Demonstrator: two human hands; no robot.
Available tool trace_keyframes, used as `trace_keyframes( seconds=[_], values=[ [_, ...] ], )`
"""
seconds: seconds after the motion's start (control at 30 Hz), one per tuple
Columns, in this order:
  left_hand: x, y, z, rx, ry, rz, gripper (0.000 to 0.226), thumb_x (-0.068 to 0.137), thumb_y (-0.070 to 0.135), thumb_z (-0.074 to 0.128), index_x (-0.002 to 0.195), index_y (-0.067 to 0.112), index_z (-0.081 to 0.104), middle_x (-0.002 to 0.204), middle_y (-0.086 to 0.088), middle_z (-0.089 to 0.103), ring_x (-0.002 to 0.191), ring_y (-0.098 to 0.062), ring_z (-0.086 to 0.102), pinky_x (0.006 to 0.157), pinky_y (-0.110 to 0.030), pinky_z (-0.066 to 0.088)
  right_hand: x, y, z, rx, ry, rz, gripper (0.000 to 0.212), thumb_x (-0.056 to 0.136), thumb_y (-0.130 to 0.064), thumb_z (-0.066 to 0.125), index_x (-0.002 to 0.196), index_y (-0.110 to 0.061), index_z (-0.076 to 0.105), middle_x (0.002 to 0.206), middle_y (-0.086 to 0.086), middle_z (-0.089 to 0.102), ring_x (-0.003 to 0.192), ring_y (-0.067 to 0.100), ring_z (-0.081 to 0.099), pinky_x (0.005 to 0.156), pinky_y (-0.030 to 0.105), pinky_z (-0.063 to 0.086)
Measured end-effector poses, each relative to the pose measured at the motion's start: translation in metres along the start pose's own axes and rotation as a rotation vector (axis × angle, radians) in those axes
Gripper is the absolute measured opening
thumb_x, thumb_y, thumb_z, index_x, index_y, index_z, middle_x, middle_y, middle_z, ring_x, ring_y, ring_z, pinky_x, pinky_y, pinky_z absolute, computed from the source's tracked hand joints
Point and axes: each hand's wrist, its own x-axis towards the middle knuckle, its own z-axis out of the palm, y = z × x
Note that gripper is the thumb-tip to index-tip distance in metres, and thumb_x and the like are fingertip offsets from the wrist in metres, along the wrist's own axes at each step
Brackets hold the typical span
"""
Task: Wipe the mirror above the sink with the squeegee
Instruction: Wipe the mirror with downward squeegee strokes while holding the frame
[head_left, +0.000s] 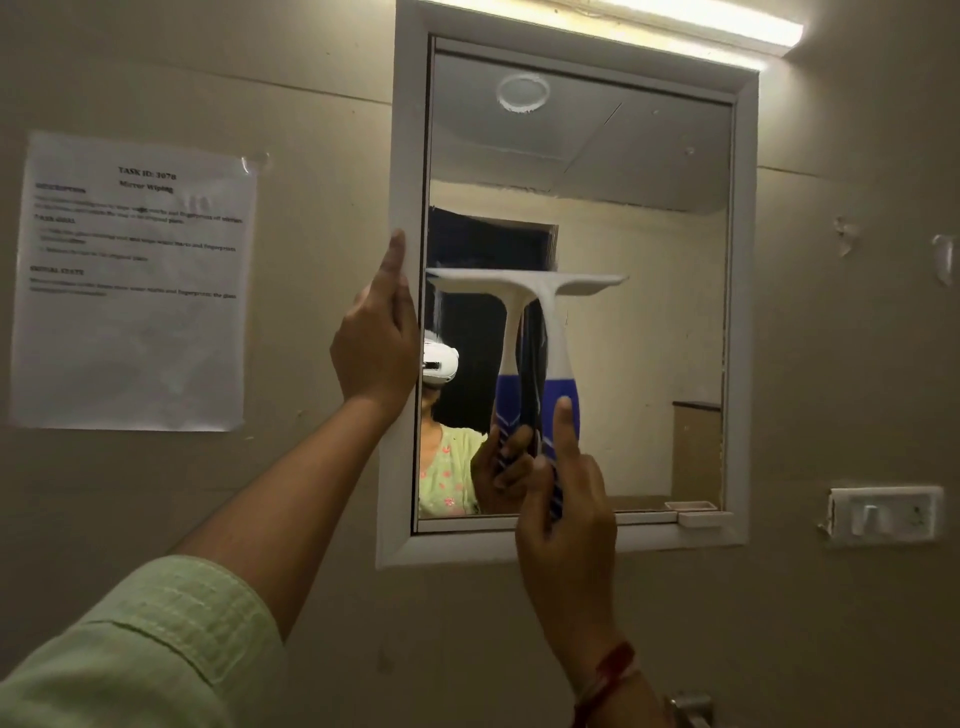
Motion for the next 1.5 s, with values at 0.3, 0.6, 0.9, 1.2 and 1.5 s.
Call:
trace_keyframes(
  seconds=[0.3, 0.6, 0.9, 1.2, 1.5],
  values=[
    [-0.002, -0.002, -0.002, -0.009, -0.026, -0.004, 0.04, 0.1, 0.023, 0.035, 0.141, 0.022, 0.032, 0.066, -0.006, 0.053, 0.047, -0.003, 0.031, 0.046, -0.011, 0.025, 0.019, -0.006, 0.006, 0.008, 0.029, 0.036, 0.055, 0.095, -0.016, 0.043, 0.143, -0.028, 0.018, 0.099, 0.005, 0.054, 0.076, 0.008, 0.055, 0.07, 0.018, 0.05],
    [-0.002, -0.002, -0.002, -0.01, -0.043, -0.007, 0.041, 0.101, 0.022, 0.034, 0.141, 0.023, 0.031, 0.087, -0.014, 0.066, 0.049, -0.007, 0.036, 0.046, -0.013, 0.029, 0.029, -0.008, 0.01, -0.001, 0.089, 0.014, 0.053, 0.094, -0.023, 0.04, 0.143, -0.027, 0.019, 0.098, -0.003, 0.05, 0.075, 0.005, 0.053, 0.069, 0.018, 0.049],
    [-0.002, -0.005, -0.002, -0.012, -0.023, 0.005, 0.041, 0.1, 0.022, 0.035, 0.141, 0.023, 0.032, 0.077, -0.011, 0.063, 0.048, -0.003, 0.034, 0.047, -0.011, 0.028, -0.025, -0.003, 0.008, 0.027, 0.013, 0.048, 0.057, 0.095, -0.025, 0.039, 0.141, -0.042, 0.01, 0.094, 0.002, 0.052, 0.066, 0.005, 0.051, 0.056, 0.016, 0.048],
    [-0.001, -0.005, -0.002, 0.019, -0.033, 0.021, 0.041, 0.101, 0.025, 0.034, 0.141, 0.024, 0.031, 0.086, -0.011, 0.065, 0.053, -0.013, 0.047, 0.048, -0.015, 0.035, 0.007, -0.003, 0.017, 0.033, 0.052, 0.047, 0.051, 0.096, -0.029, 0.036, 0.143, -0.03, 0.016, 0.098, 0.007, 0.054, 0.073, 0.008, 0.054, 0.067, 0.017, 0.05],
    [-0.001, -0.008, 0.001, 0.047, -0.012, 0.013, 0.041, 0.101, 0.026, 0.033, 0.142, 0.025, 0.03, 0.071, -0.006, 0.059, 0.048, -0.001, 0.035, 0.046, -0.012, 0.029, -0.019, 0.0, 0.014, 0.107, 0.044, 0.083, 0.054, 0.094, -0.023, 0.04, 0.14, -0.04, 0.016, 0.096, 0.004, 0.054, 0.067, 0.005, 0.051, 0.062, 0.011, 0.047]
  ],
)
